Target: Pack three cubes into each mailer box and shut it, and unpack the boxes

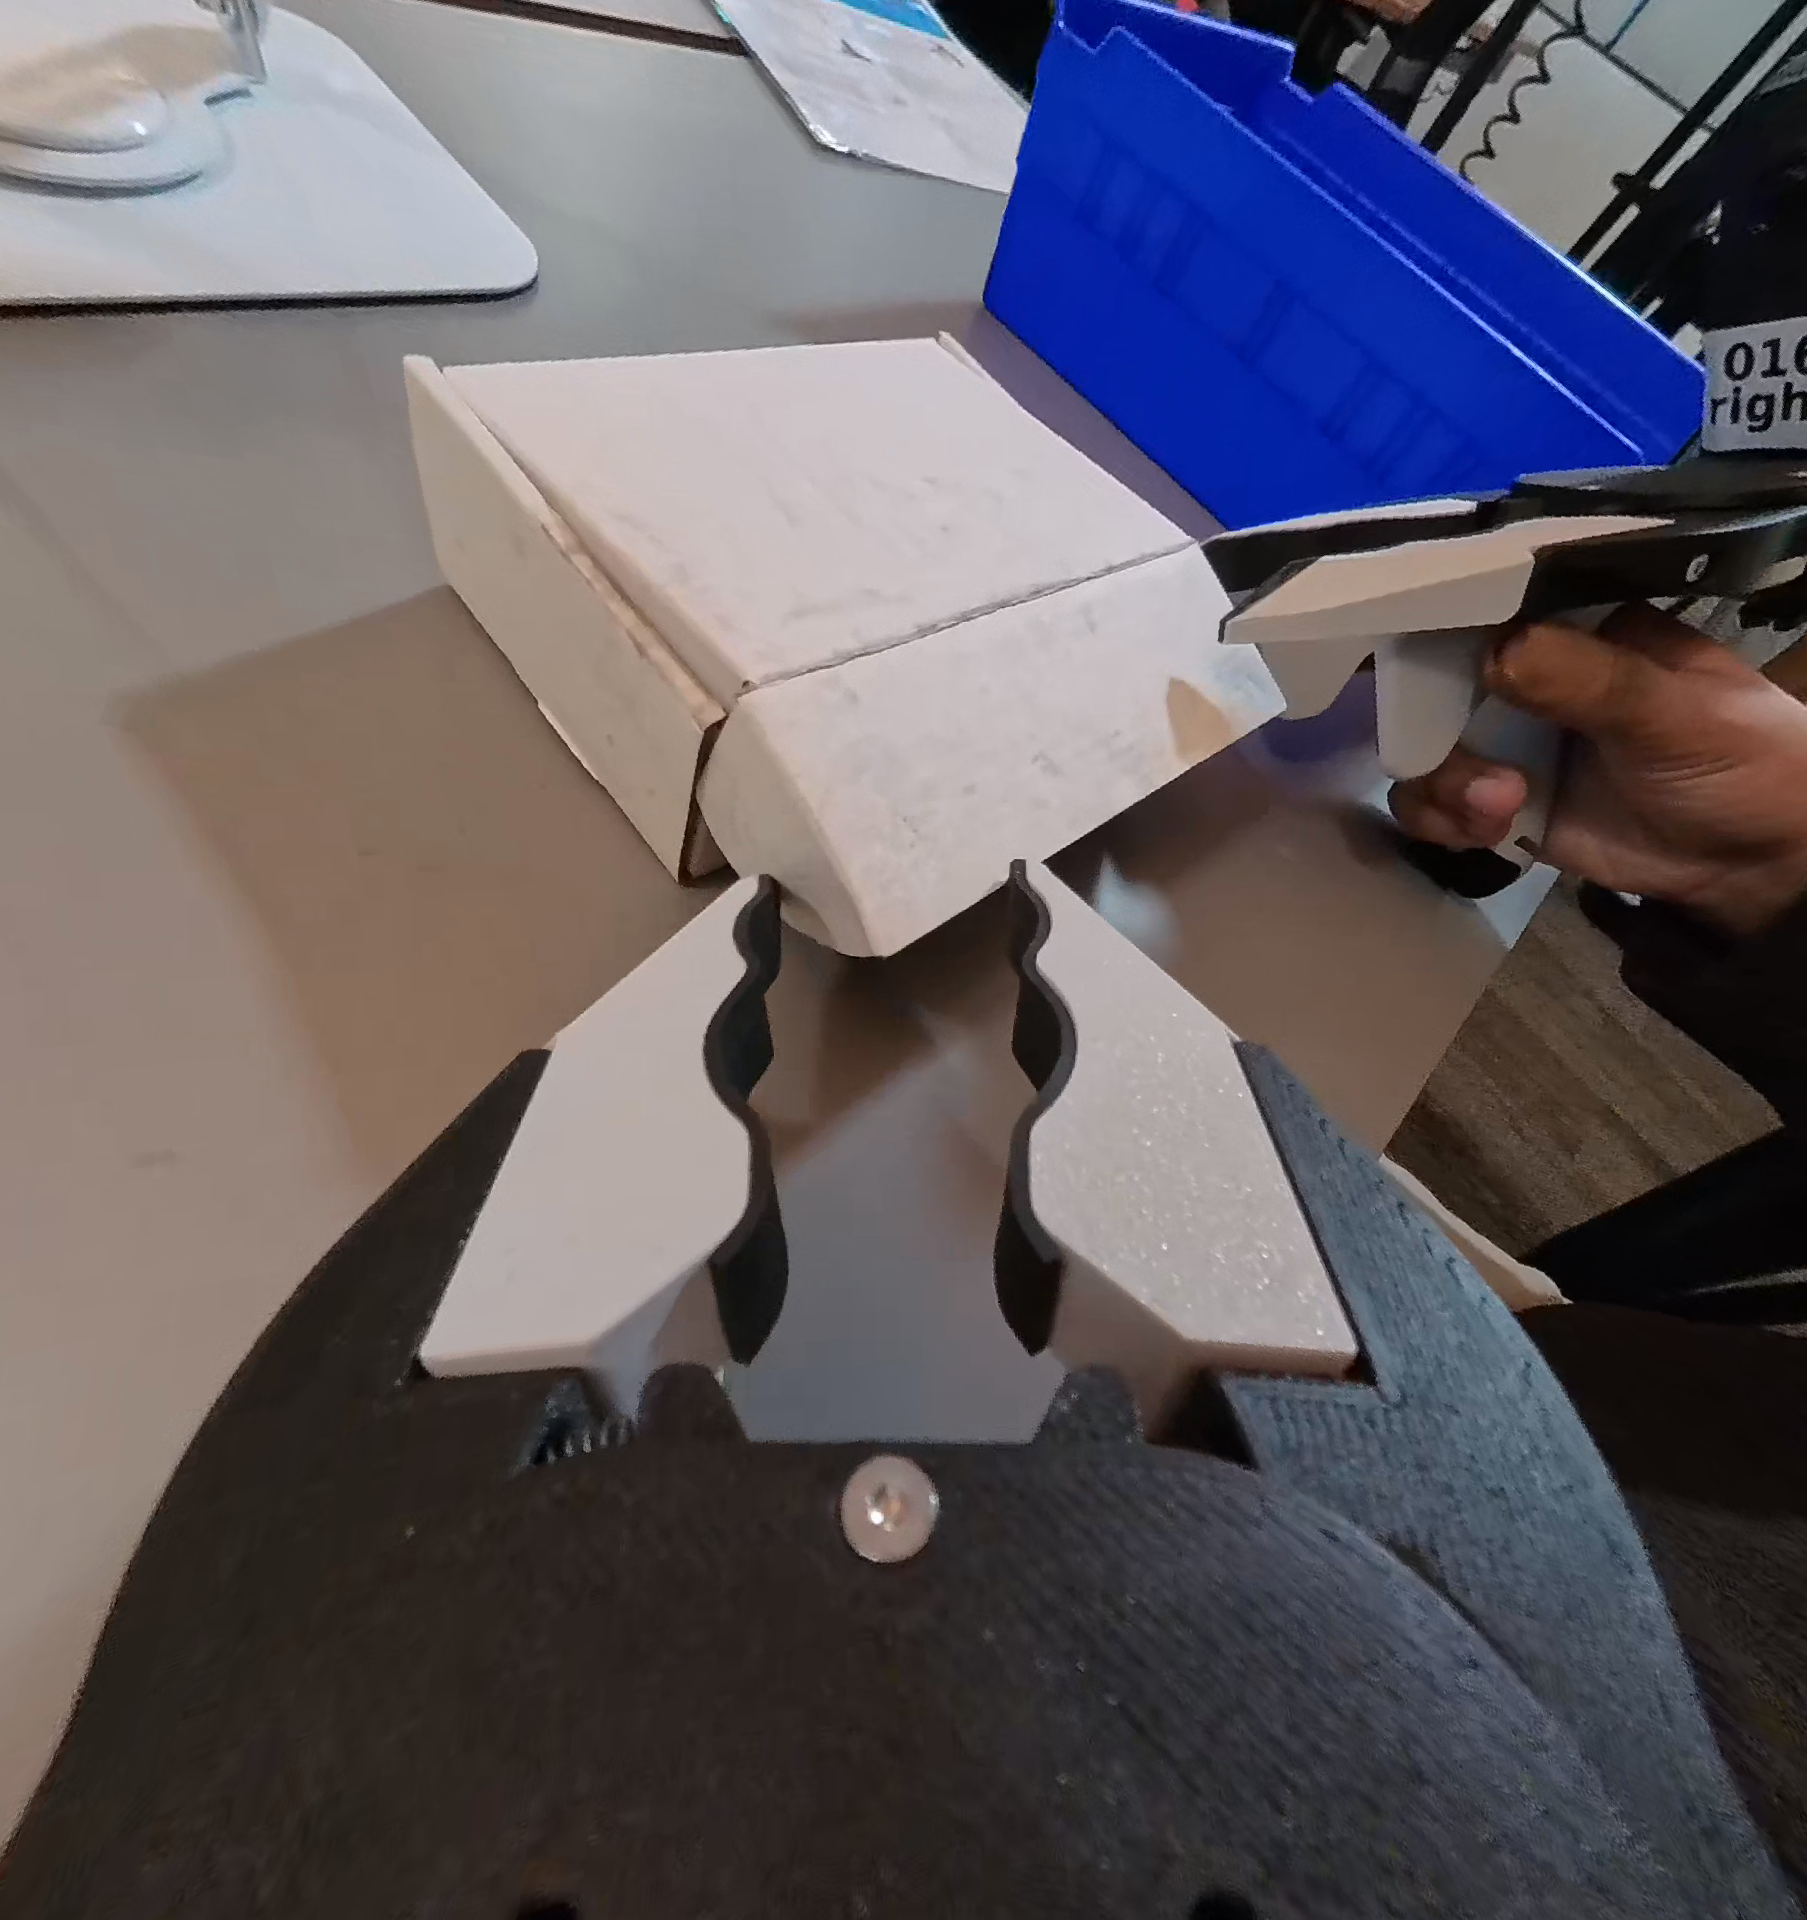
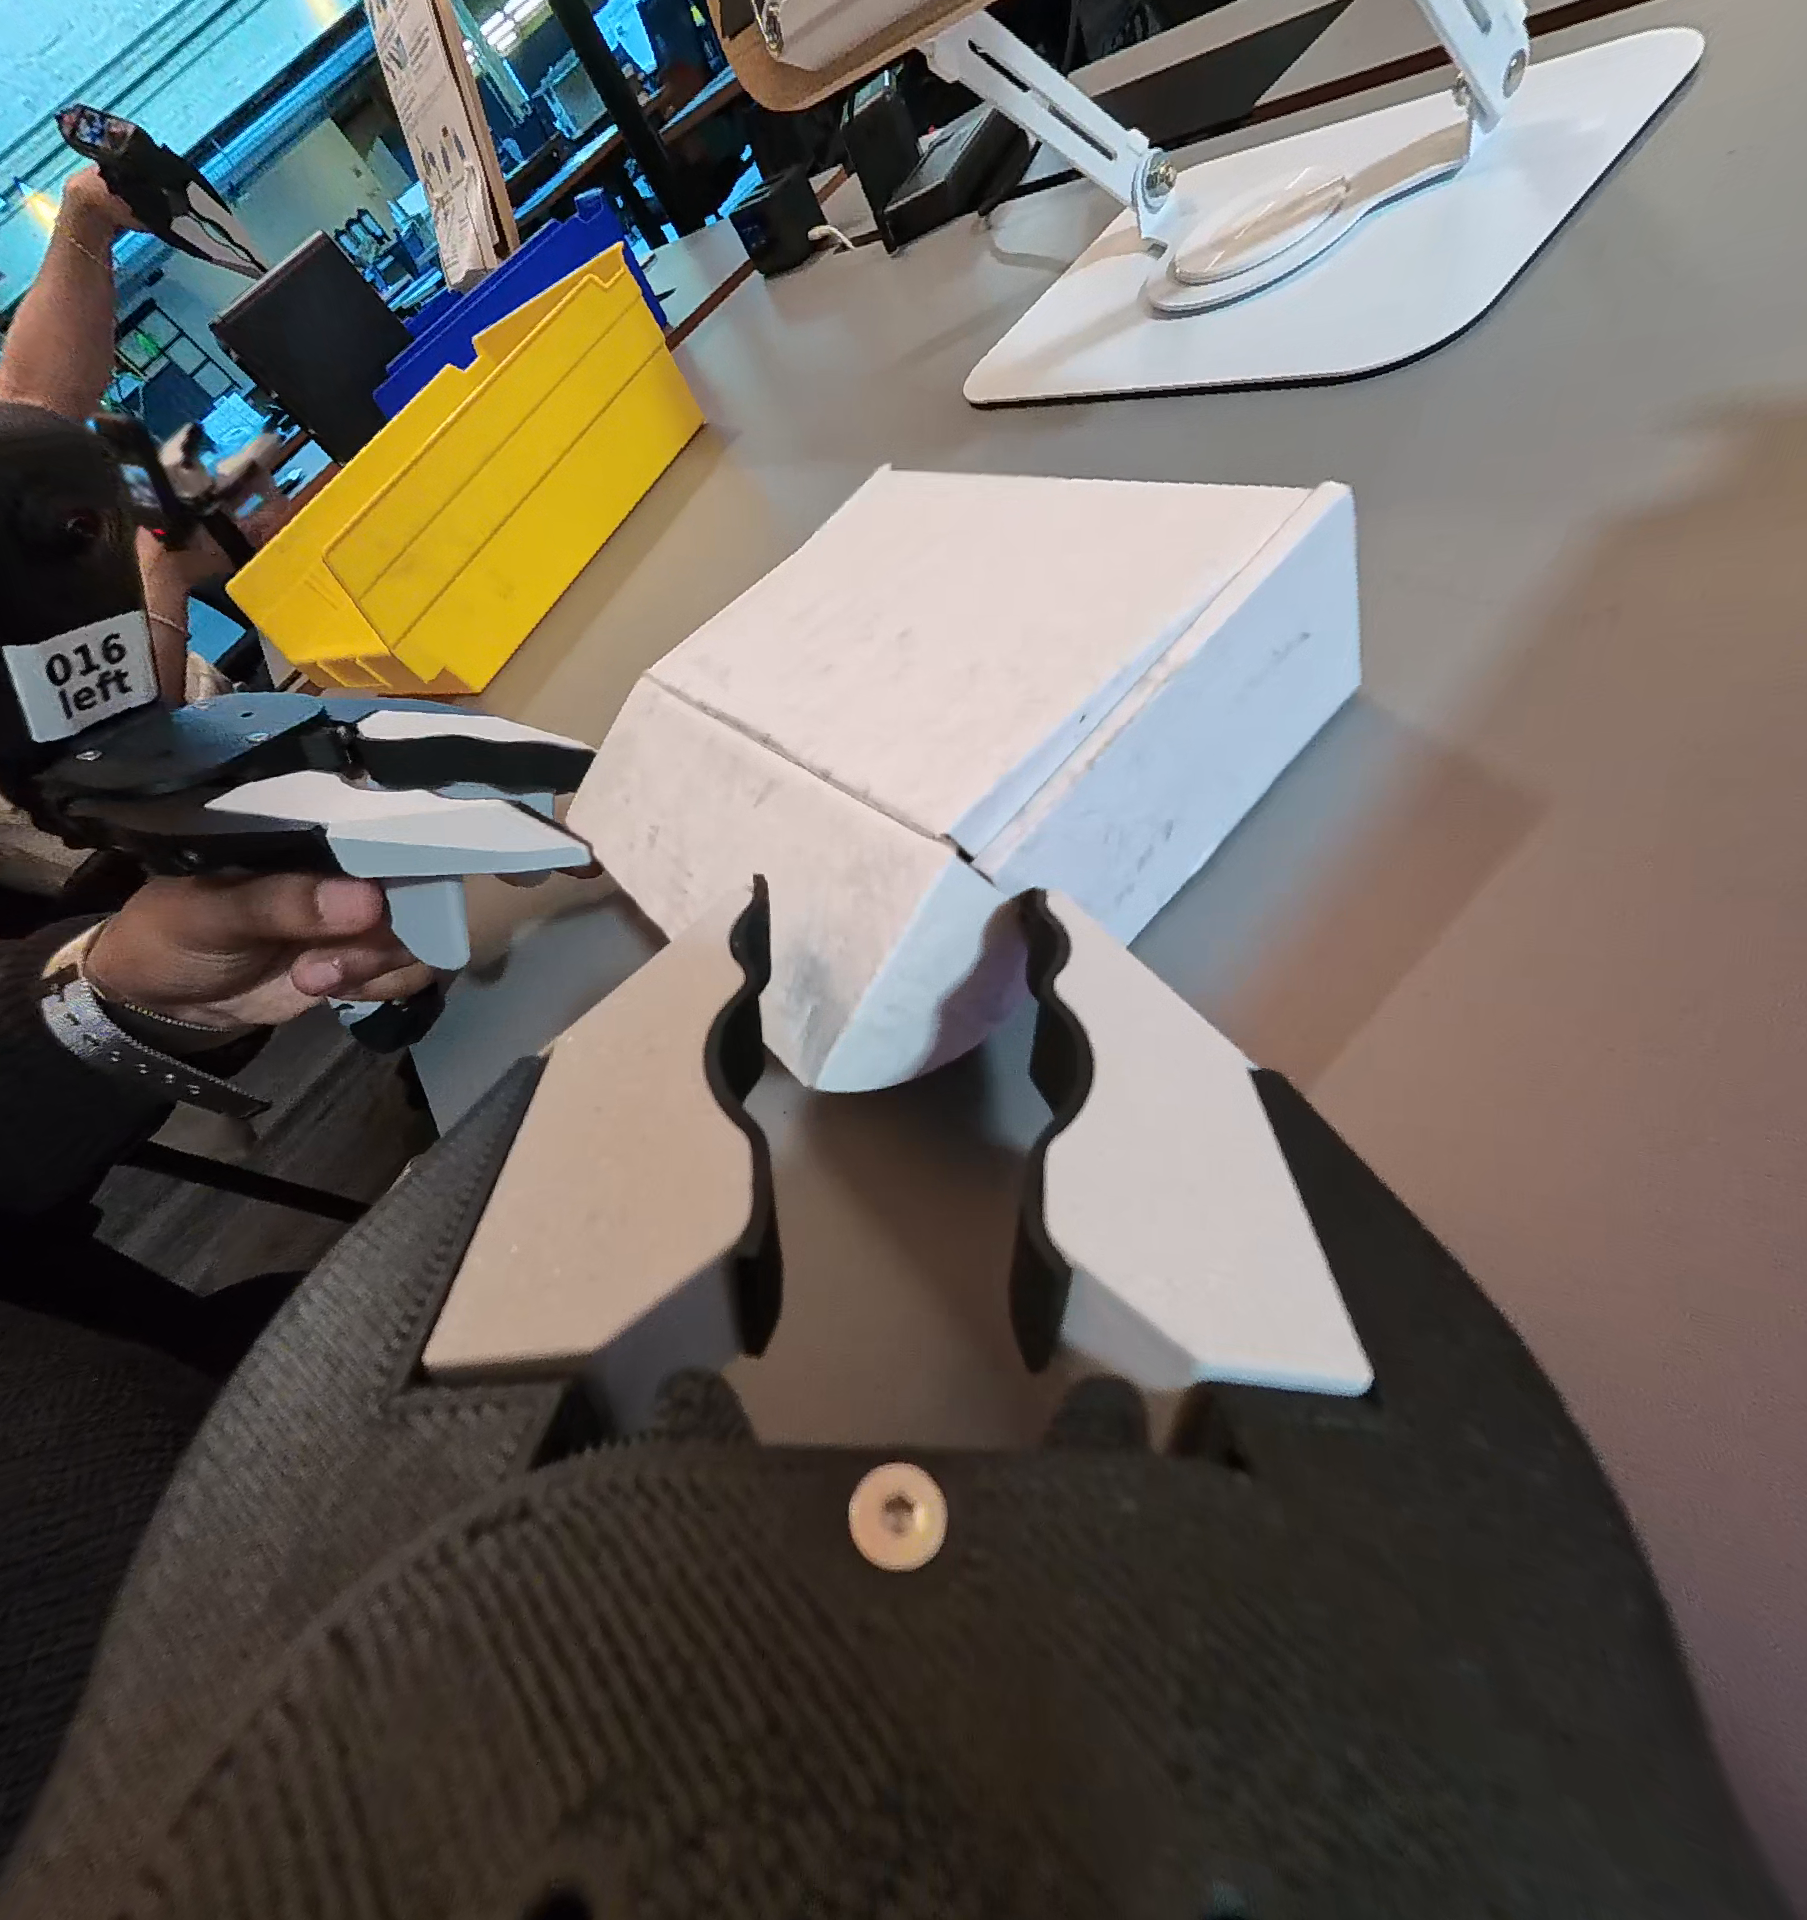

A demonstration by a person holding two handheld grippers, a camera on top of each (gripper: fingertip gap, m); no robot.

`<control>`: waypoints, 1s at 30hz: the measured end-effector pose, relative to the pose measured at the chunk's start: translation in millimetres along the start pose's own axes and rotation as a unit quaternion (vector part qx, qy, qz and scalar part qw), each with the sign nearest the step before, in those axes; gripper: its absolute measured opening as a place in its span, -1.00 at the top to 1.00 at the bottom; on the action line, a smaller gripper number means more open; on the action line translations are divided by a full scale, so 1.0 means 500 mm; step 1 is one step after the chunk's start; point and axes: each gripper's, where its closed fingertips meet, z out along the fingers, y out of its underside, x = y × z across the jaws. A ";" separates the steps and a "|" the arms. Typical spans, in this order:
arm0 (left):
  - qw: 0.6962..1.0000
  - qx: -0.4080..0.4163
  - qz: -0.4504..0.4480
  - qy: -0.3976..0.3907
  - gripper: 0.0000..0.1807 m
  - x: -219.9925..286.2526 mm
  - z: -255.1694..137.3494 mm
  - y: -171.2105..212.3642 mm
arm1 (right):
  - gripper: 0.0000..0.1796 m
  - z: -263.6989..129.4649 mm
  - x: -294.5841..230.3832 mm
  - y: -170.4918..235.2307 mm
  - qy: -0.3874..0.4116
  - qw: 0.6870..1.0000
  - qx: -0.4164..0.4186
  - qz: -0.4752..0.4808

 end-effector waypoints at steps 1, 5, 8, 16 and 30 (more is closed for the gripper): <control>1.000 0.002 0.000 -0.001 0.53 -0.002 0.000 -0.003 | 0.45 0.000 0.000 0.000 0.000 1.000 0.000 0.000; 1.000 0.004 -0.018 0.015 0.55 -0.005 0.002 -0.005 | 0.45 0.000 0.000 0.000 0.000 1.000 0.000 0.001; 0.999 -0.002 -0.032 0.024 0.57 -0.007 0.005 -0.003 | 0.45 0.000 0.000 0.000 -0.001 1.000 0.000 0.003; 0.998 -0.009 -0.047 0.038 0.57 -0.013 0.014 -0.005 | 0.44 -0.001 0.002 -0.001 0.001 1.000 0.003 0.004; 0.997 -0.034 0.024 0.061 0.63 0.032 0.022 0.010 | 0.41 -0.016 0.029 -0.012 0.020 0.999 0.021 0.025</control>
